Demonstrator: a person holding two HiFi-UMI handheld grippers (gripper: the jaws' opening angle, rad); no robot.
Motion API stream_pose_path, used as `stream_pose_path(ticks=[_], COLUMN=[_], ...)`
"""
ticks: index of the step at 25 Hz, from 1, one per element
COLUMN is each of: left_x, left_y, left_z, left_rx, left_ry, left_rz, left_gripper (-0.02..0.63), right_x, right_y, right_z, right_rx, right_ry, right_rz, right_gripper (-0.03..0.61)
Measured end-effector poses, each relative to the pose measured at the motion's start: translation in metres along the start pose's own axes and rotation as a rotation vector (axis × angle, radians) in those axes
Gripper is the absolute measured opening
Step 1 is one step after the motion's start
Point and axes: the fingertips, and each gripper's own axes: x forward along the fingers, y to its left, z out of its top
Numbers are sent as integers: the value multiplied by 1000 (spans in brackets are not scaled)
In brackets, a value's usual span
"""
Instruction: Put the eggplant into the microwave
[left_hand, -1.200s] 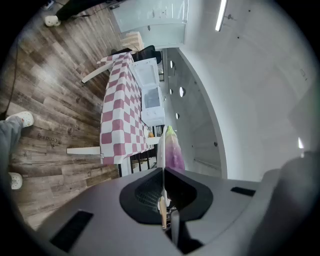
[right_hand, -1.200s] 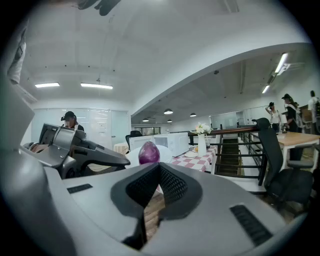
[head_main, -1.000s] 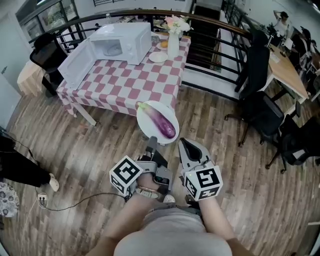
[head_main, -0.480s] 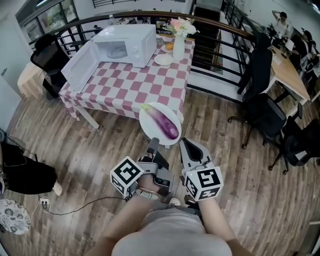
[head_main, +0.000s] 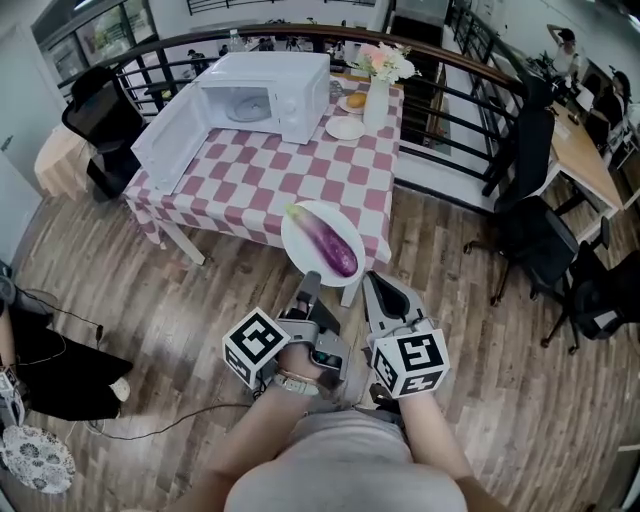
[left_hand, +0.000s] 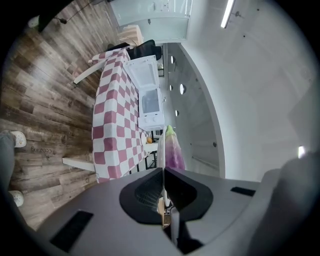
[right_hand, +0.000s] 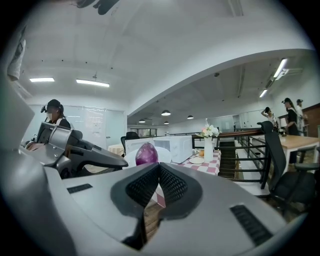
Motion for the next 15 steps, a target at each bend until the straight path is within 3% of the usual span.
stream_pose_path(ticks=[15], left_x=[36], left_y=[12], left_z=[90], left_rx=[-32], left_ry=[30], left_rz=[-2], left_gripper=[12], right_x=[80], right_y=[26], right_z=[5], right_rx=[-6], right_ry=[22], right_rz=[-58], right_gripper=[26])
